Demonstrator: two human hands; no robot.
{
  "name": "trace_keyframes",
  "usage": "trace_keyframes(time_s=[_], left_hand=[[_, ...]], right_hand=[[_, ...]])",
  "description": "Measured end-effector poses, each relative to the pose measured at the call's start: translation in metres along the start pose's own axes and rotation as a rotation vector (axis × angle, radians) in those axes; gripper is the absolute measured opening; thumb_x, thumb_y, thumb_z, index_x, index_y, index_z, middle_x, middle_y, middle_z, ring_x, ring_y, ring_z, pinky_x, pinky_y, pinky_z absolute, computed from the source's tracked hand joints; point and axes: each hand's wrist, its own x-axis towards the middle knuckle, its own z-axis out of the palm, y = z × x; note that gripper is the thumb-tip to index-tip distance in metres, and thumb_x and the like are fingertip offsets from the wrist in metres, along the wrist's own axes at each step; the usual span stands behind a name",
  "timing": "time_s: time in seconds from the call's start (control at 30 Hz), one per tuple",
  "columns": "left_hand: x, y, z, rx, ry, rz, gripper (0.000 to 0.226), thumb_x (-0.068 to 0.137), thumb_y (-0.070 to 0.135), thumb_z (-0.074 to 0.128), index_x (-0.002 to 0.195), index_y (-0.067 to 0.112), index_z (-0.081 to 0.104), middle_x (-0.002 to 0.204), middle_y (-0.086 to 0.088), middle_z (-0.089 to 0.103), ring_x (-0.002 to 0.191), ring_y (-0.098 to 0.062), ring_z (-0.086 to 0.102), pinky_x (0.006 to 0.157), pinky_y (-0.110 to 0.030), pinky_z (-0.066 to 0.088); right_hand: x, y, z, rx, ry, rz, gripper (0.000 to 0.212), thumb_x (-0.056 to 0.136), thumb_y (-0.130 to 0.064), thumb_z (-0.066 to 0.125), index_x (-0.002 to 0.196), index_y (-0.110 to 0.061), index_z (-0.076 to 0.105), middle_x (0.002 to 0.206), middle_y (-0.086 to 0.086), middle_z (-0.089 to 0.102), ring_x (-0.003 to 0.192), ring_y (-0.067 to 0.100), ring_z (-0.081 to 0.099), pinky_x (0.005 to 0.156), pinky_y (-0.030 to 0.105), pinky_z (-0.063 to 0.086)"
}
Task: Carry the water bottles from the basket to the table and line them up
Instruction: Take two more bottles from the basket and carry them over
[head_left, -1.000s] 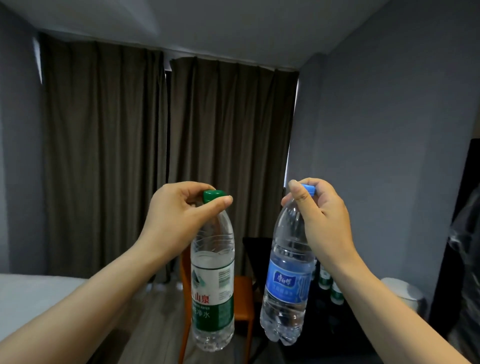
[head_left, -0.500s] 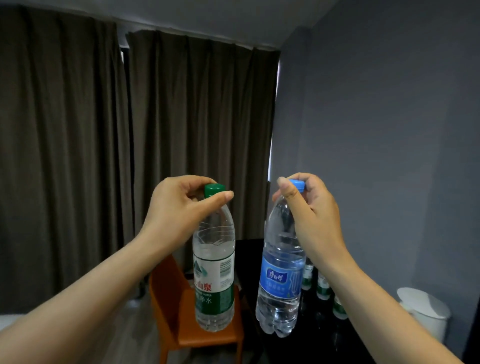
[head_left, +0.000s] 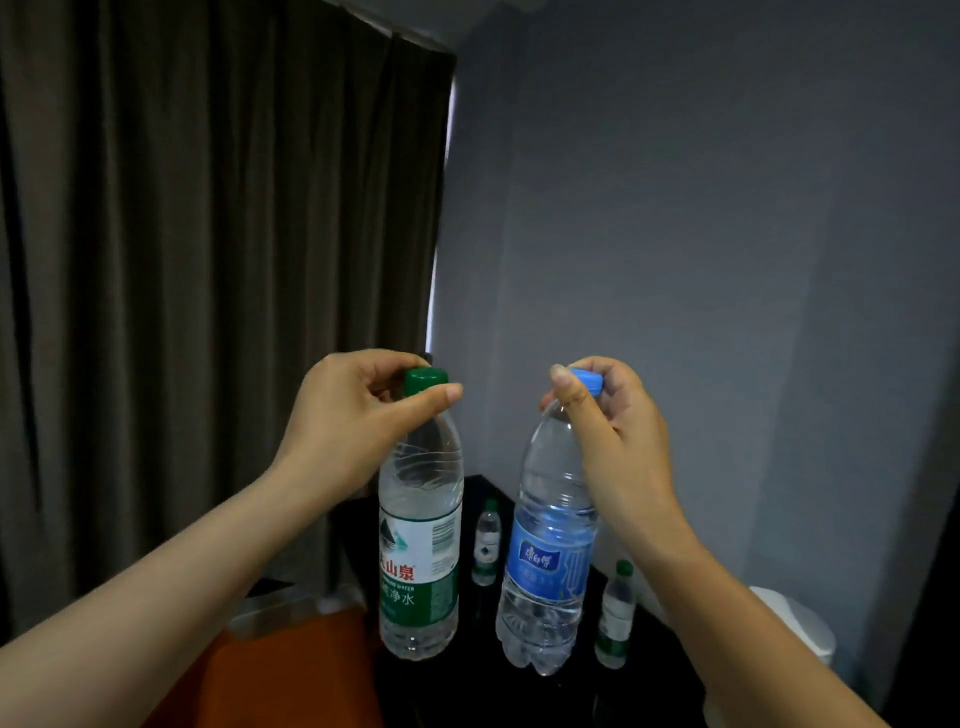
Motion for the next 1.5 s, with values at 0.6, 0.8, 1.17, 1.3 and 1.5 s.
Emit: trace_keyframes(time_s=[0.6,0.8,1.17,1.3,1.5], left_hand=[[0.131,-0.208,0.168,-0.136,-0.159,-0.042,0.029,0.062,0.055,0.073,0.076,0.03,0.073,0.05,0.01,0.057,0.045,0.001,0.044,0.047,-0.009,0.038],[0.156,-0.268,0.223,-0.099,-0.206,-0.089,0.034,0.059,0.061,0.069,0.078,0.033,0.07,0.061,-0.004,0.063,0.046,0.0,0.044,0.051,-0.03,0.047],[0.16,-0.387,0.315,-0.107,-0.49,-0.154,0.019,0.069,0.042,0.079,0.074,0.028,0.068,0.052,0.013,0.057,0.049,0.001,0.049,0.048,-0.008,0.035],[0.146,-0.433,0.348,-0.117,-0.597,-0.231,0.022,0.064,0.038,0.083,0.077,0.028,0.069,0.051,0.011,0.057,0.047,0.0,0.049,0.048,-0.009,0.037],[0.109,-0.488,0.39,-0.082,-0.801,-0.259,0.022,0.065,0.04,0.08,0.076,0.028,0.065,0.063,0.016,0.064,0.054,-0.001,0.059,0.05,-0.016,0.047]], right_hand=[[0.117,0.209,0.008,-0.256,0.141,0.079,0.024,0.086,-0.039,0.06,0.097,-0.018,0.059,0.086,0.003,0.07,0.078,0.012,0.065,0.066,0.017,0.049],[0.143,0.287,0.007,-0.296,0.102,0.135,0.022,0.088,-0.033,0.062,0.098,-0.014,0.057,0.085,0.0,0.066,0.074,0.008,0.063,0.063,0.019,0.049],[0.135,0.42,0.012,-0.427,0.104,0.398,0.023,0.084,-0.038,0.066,0.102,-0.03,0.054,0.091,-0.011,0.067,0.083,0.004,0.065,0.073,0.021,0.054],[0.121,0.46,0.012,-0.546,0.026,0.537,0.033,0.082,-0.049,0.064,0.108,-0.033,0.054,0.092,-0.005,0.069,0.086,0.009,0.068,0.078,0.037,0.057],[0.09,0.514,0.013,-0.794,0.009,0.633,0.028,0.082,-0.041,0.068,0.104,-0.028,0.056,0.088,-0.011,0.066,0.081,0.003,0.063,0.071,0.024,0.054]])
